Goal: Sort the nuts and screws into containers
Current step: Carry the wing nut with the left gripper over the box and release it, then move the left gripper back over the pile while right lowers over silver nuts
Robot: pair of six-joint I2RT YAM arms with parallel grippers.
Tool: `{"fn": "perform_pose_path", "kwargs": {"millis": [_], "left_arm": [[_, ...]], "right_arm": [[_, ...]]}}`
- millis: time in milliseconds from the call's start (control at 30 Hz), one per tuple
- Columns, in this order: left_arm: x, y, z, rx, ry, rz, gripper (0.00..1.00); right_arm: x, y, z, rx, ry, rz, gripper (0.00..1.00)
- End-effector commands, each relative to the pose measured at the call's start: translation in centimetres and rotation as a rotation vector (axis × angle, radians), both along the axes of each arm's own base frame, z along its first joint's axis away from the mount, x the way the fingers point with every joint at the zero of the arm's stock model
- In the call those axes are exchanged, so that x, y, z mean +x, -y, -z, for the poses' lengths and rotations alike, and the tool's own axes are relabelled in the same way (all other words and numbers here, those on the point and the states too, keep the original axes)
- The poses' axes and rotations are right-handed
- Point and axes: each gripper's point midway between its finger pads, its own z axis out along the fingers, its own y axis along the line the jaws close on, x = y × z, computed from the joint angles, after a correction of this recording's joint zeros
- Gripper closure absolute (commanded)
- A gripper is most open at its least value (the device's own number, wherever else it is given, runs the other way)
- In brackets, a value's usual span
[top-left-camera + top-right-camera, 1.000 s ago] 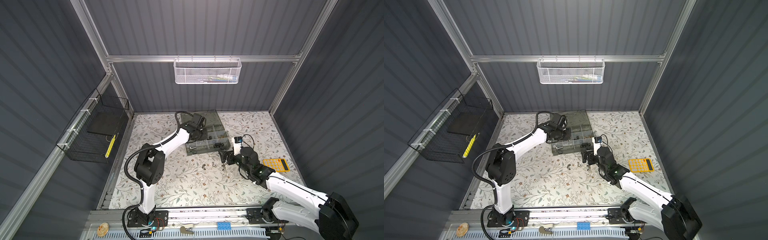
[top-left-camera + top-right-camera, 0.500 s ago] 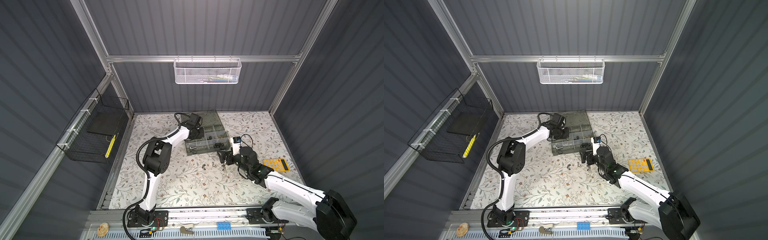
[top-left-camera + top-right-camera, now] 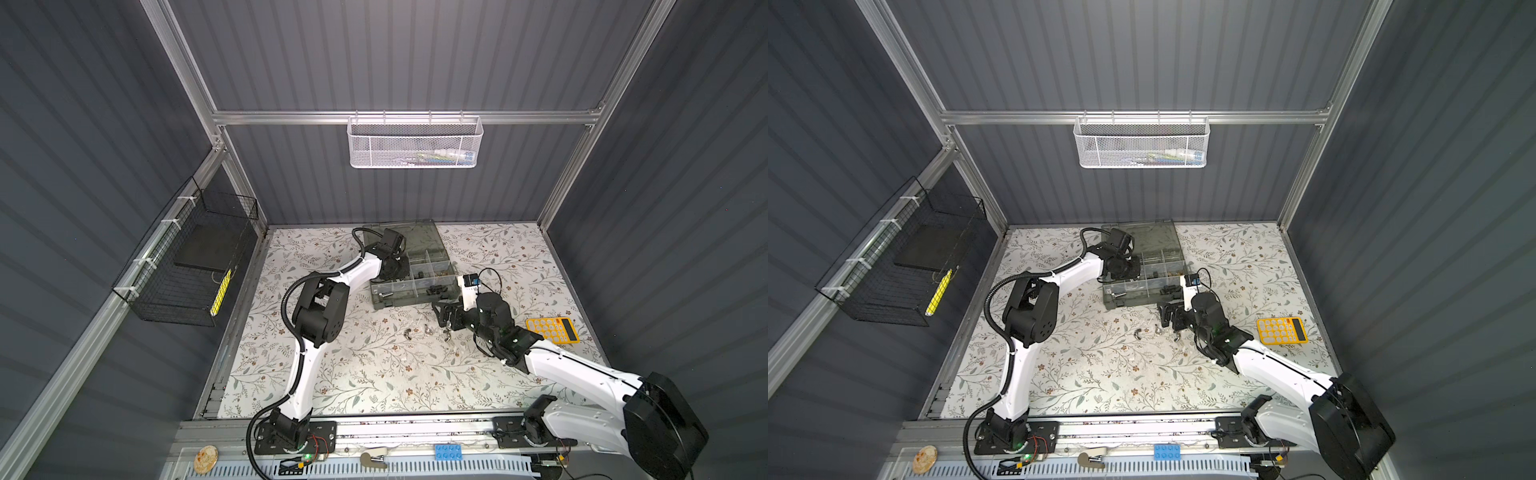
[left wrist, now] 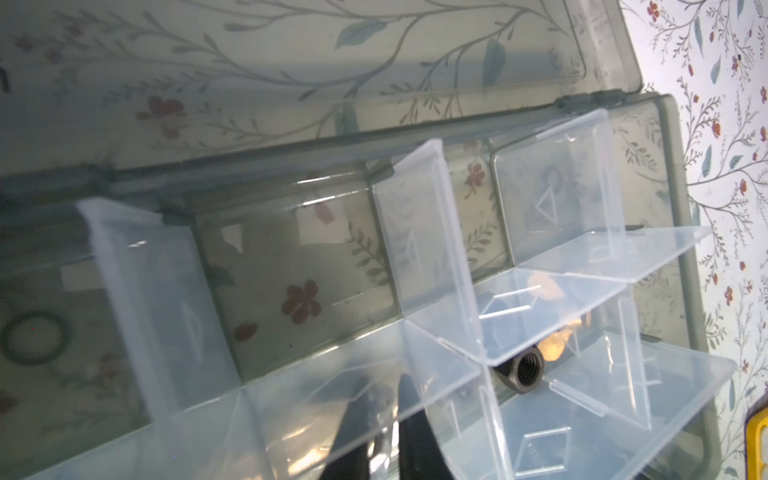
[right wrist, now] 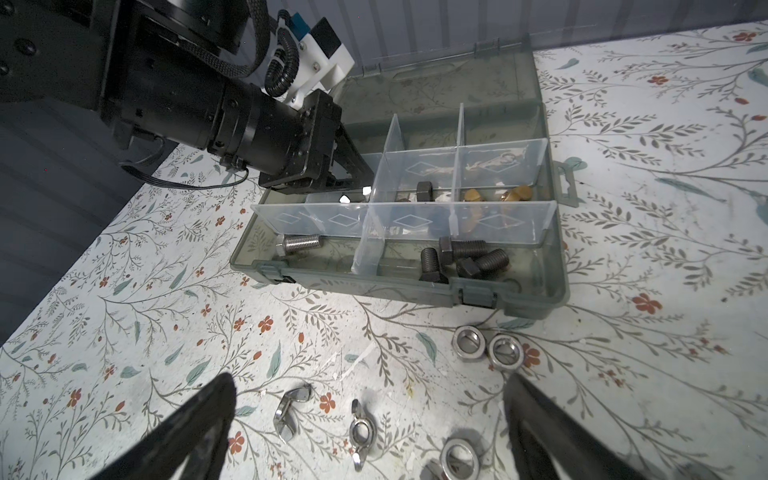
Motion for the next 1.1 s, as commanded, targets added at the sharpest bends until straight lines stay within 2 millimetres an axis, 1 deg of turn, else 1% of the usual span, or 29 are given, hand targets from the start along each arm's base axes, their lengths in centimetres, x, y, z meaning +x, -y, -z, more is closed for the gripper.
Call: {"fn": "perform_pose_path", "kwargs": {"millis": [0,133,267,433,567,733,833,933,967,1067], "left_arm": [[0.2,-0.4,-0.3,0.0,0.011,0.002,0.8],[0.0,-0.4,-1.3,-0.01,0.02,0.007,0.75],[-0.3,-0.4,-2.9,-0.026,0.037,0.009,0.68],[-1.0,-0.5,-5.8,-0.061,0.071,0.018,0.57],[-2.2,-0.5,-8.5,-0.1,0.096,0.031,0.54],[-5.0,-0.2,-11.6,-0.137,0.141,0.062,0.45],[-7.1,0.0,-12.9,-0.171,0.157,0.084,0.35],[-8.9,0.0,-14.1,-0.212,0.177,0.093,0.29],[-10.0,-0.4,-13.2,-0.202,0.159,0.093,0.26],[-11.9,-0.9,-13.5,-0.22,0.164,0.096,0.2]], "right_arm": [[0.3,-0.2,-0.5,0.026,0.004,0.002,0.01],[0.4,-0.2,-0.4,0.031,-0.001,0.001,0.01],[0.5,0.1,-0.3,0.035,-0.005,0.01,0.01],[0.6,0.3,-0.2,0.04,-0.015,0.021,0.01],[0.7,0.6,0.0,0.04,-0.024,0.033,0.01],[1.0,1.2,0.4,0.021,-0.043,0.061,0.01],[1.3,1.8,1.1,-0.001,-0.064,0.095,0.01],[1.5,2.4,2.0,-0.039,-0.092,0.123,0.01],[1.6,2.7,2.4,-0.058,-0.101,0.138,0.01],[1.9,3.6,3.3,-0.112,-0.139,0.186,0.01]]}}
